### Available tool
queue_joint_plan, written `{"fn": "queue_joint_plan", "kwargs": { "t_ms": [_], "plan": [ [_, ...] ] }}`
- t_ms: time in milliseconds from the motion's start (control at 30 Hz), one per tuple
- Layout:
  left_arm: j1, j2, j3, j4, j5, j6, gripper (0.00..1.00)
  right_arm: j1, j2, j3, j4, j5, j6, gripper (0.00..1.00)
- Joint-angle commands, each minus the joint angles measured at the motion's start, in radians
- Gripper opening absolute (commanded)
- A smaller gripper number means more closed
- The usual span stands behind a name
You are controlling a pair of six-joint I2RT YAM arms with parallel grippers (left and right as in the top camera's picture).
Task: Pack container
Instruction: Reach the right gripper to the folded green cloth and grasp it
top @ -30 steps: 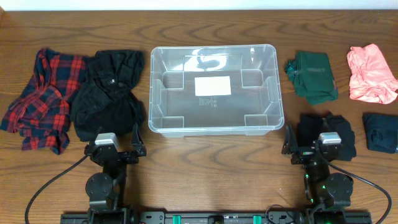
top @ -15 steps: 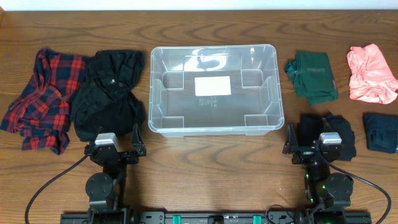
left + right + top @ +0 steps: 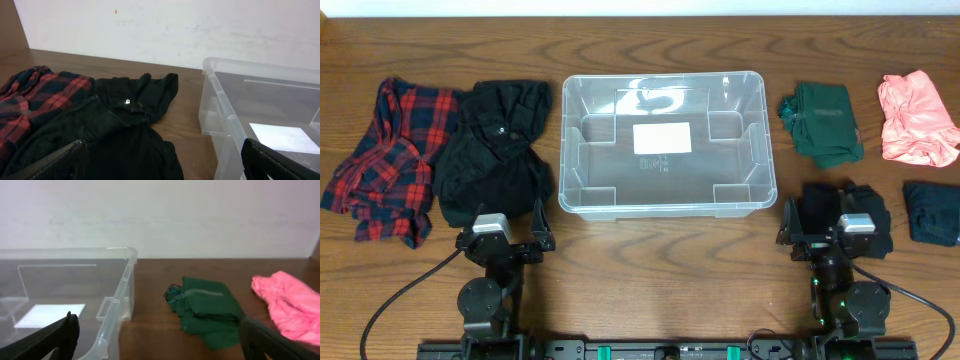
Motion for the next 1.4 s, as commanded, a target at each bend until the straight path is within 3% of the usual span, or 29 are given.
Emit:
{"fn": "queue_joint_plan", "kwargs": {
  "t_ms": [0,133,233,500,667,800,1067,1367],
  "plan": [
    [0.004,-0.005,-0.016,-0.037,0.003,-0.012,0.98,-0.007,-0.006,0.039,-0.004,0.01,0.143,0.99],
    [0.004,-0.005,-0.016,-0.037,0.003,-0.012,0.98,-0.007,0.071,0.174,-0.029,0.01,0.169,0.99],
    [0.004,-0.005,-0.016,-0.037,0.003,-0.012,0.98,-0.008,0.23,0.356,-0.087,0.01,0.157,0.99],
    [0.004,-0.005,-0.016,-0.037,0.003,-0.012,0.98,-0.075,0.863,0.976,-0.444,-0.076,0.15,0.99],
    [0.004,-0.005,-0.016,-0.037,0.003,-0.012,0.98,-0.18,1.239,1.278,-0.62,-0.34,0.085,0.99],
    [0.004,-0.005,-0.016,-0.037,0.003,-0.012,0.98,-0.221,1.401,1.351,-0.634,-0.42,0.073,0.99],
    [0.004,-0.005,-0.016,-0.037,0.003,-0.012,0.98,-0.335,1.625,1.351,-0.591,-0.351,0.057,0.99],
    [0.004,-0.005,-0.016,-0.037,0.003,-0.012,0.98,-0.492,1.851,1.351,-0.569,-0.399,0.124,0.99]
  ]
}}
